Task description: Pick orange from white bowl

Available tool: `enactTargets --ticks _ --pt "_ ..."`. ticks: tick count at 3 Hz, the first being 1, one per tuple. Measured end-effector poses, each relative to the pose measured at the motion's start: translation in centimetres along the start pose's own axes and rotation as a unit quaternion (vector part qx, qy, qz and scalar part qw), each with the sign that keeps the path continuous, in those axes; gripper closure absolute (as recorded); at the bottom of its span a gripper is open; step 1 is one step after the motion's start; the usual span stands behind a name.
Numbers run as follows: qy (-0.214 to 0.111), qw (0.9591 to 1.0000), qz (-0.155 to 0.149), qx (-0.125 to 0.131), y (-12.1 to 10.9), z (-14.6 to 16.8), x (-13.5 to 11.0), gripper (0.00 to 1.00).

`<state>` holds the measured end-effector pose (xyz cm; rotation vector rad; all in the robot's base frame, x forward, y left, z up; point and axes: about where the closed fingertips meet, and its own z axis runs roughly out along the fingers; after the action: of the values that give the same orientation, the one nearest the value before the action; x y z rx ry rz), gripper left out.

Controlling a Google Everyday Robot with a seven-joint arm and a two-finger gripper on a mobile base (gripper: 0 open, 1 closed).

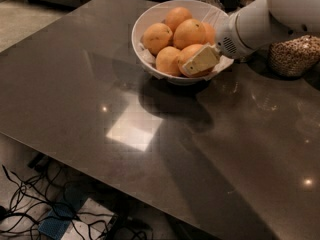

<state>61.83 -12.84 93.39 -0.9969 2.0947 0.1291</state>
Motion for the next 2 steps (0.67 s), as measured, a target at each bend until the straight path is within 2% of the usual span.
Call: enactTargets --ticks 2 --pt "0.005 0.9999 -0.007 -0.014 1.42 0.31 -0.69 0.3"
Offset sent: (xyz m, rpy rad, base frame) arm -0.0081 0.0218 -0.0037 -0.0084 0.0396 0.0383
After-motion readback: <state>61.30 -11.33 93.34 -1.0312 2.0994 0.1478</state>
